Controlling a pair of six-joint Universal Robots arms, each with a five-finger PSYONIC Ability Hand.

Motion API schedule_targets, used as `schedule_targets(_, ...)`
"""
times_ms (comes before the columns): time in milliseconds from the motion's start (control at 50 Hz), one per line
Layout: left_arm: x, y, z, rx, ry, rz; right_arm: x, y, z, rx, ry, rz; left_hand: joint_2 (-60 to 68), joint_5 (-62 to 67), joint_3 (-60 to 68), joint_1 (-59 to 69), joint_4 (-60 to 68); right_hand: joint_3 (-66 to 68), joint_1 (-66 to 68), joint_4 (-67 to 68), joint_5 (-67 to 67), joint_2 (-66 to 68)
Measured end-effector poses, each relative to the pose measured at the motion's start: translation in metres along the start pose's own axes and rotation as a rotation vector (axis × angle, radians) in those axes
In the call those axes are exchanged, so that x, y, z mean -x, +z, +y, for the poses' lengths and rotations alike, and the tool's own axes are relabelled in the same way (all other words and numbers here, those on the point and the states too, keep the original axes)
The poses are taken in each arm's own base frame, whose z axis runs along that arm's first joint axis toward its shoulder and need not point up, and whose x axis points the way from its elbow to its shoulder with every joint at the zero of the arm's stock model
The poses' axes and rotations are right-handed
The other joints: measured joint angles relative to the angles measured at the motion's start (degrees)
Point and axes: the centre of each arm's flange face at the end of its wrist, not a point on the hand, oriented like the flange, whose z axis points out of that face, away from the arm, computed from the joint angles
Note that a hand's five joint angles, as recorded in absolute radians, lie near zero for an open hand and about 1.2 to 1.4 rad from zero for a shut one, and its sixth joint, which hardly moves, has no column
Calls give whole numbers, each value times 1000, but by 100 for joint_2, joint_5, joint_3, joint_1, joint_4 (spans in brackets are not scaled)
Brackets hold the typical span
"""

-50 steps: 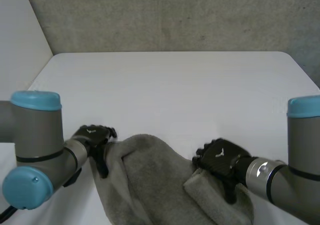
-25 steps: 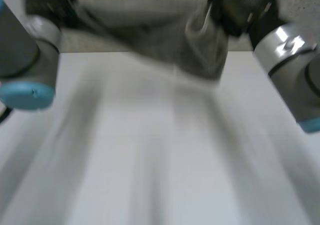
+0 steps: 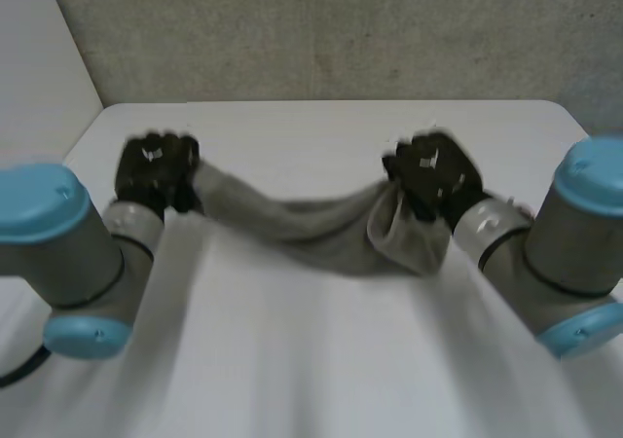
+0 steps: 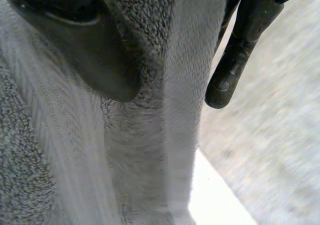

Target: Fold the towel.

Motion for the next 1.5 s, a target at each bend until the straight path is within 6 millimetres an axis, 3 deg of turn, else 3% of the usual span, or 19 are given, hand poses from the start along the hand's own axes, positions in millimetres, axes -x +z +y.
schedule_targets(40,-4,-7,20,60,8,17,12,-2,23,73,-25,-35,1,0,0,0,0,-191,-239,-182,-245,-225)
schedule_targets(120,-6,-16,43,129,27,29,27,-10,53,180,-81,-91,0,0,0,0,0,-1007,-1058,-960,-1081,-988)
schedule_targets(180,-5,-21,52,162,50,30,33,-16,65,235,-113,-124,1,-3,0,0,0,-1660,-1740,-1660,-1794,-1624)
schedule_targets(220,-4,-24,55,176,69,30,35,-21,68,263,-128,-141,0,-3,1,0,0,-2770,-2906,-2785,-2882,-2748)
schedule_targets(300,-2,-27,54,175,89,26,32,-27,62,275,-134,-146,1,-3,1,0,0,-3531,-3670,-3561,-3663,-3491)
schedule_targets(420,0,-30,42,146,90,20,23,-35,38,233,-101,-118,0,-3,1,0,0,-3553,-3695,-3596,-3787,-3529)
schedule_targets(640,-6,-42,42,157,93,43,15,-45,21,201,-59,-83,0,-3,1,0,0,-3504,-3549,-3532,-3558,-3497)
schedule_targets(700,-7,-46,42,162,97,52,12,-48,17,199,-59,-72,1,-3,1,0,0,-2809,-2806,-2829,-2819,-2803)
schedule_targets(800,-9,-49,39,157,99,60,5,-54,20,225,-50,-61,0,-3,2,0,0,-2344,-2369,-2358,-2405,-2337)
schedule_targets(1000,-9,-50,35,145,98,60,1,-62,38,306,-23,-56,0,-3,2,0,0,-3221,-3418,-3226,-3437,-3161)
schedule_targets(1260,-6,-46,37,147,97,47,-25,-65,33,330,3,52,0,-3,2,0,0,-4030,-4150,-4066,-4292,-4008)
schedule_targets(1500,-4,-46,39,149,96,43,-31,-76,41,422,144,69,0,-3,2,0,0,-4503,-4523,-4609,-4828,-4466)
